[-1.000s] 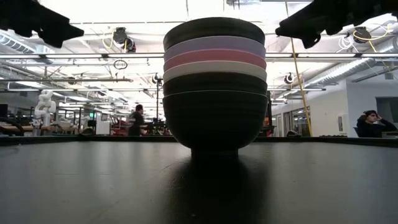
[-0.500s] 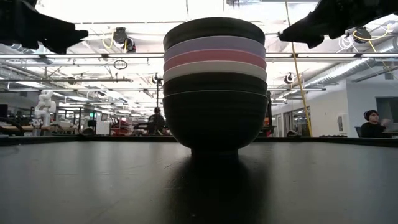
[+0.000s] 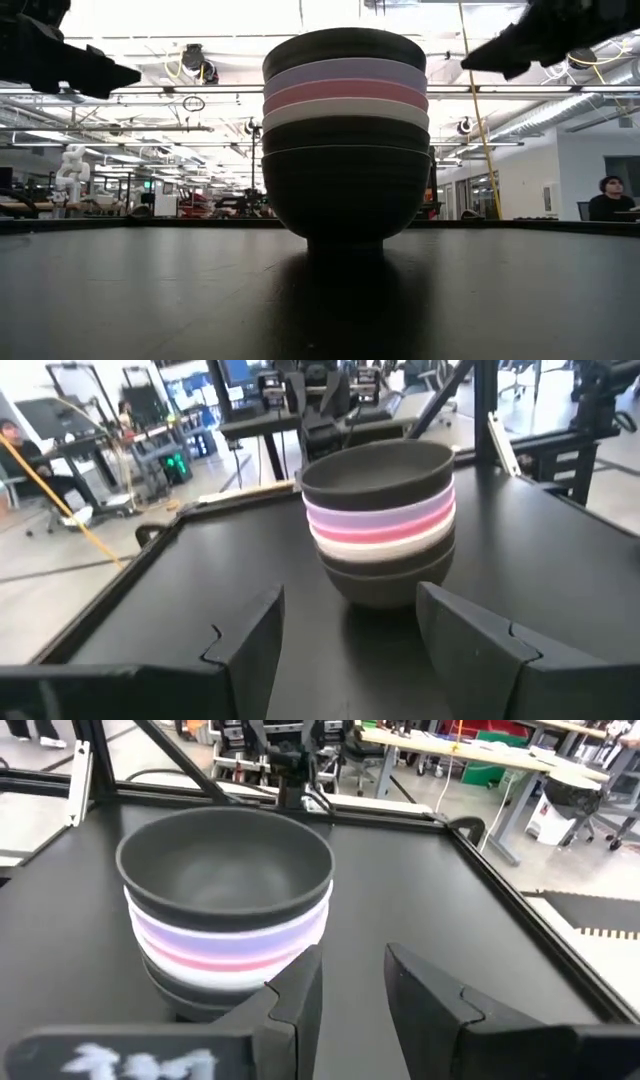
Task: Nest bowls inside each other
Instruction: Return to Home Position
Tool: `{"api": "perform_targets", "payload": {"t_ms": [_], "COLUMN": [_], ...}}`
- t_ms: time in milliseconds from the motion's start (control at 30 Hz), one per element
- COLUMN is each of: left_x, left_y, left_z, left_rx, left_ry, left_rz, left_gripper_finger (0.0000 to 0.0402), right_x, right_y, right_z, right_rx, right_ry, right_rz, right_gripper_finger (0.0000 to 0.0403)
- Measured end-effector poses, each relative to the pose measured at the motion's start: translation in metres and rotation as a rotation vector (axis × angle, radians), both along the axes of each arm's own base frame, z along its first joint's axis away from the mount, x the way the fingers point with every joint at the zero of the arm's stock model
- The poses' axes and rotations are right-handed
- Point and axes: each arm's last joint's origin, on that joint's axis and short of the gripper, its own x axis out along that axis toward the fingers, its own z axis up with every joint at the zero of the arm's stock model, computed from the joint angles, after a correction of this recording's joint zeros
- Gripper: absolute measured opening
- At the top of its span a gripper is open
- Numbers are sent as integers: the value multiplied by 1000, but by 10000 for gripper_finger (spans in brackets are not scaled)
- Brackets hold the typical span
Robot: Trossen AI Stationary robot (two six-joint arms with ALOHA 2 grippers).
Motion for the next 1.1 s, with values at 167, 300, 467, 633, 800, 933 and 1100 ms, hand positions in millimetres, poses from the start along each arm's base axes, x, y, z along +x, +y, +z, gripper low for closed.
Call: {"api": "perform_targets", "payload": {"t_ms": [167,300,467,633,800,933,1100], "left_x": [0,0,-1,-1,-2,-3,-3], "left_y": [0,-1,-3,-7,-8,-8,-8], "left_z": [-1,-2,-3,-4,-6,-11,-12], "left_rx": [-10,-3,15,51,74,85,56], "left_ry": [6,22,28,42,63,104,110], "left_rz": [-5,-36,-119,-250,-298,-320,-326], "left_gripper_finger": [232,232,232,232,232,232,232], "right_x": [-14,-27,-43,-56,-68,-75,-78], "right_y": [-5,-9,-10,-10,-11,-13,-14], "right_z": [-12,-20,-21,-20,-19,-16,-17], "right_rx": [19,47,104,143,170,179,199], "right_ry": [-21,-64,-93,-100,-122,-171,-209], "right_rz": [-7,-8,104,255,320,330,316], "right_gripper_finger": [100,100,100,100,100,100,100]}}
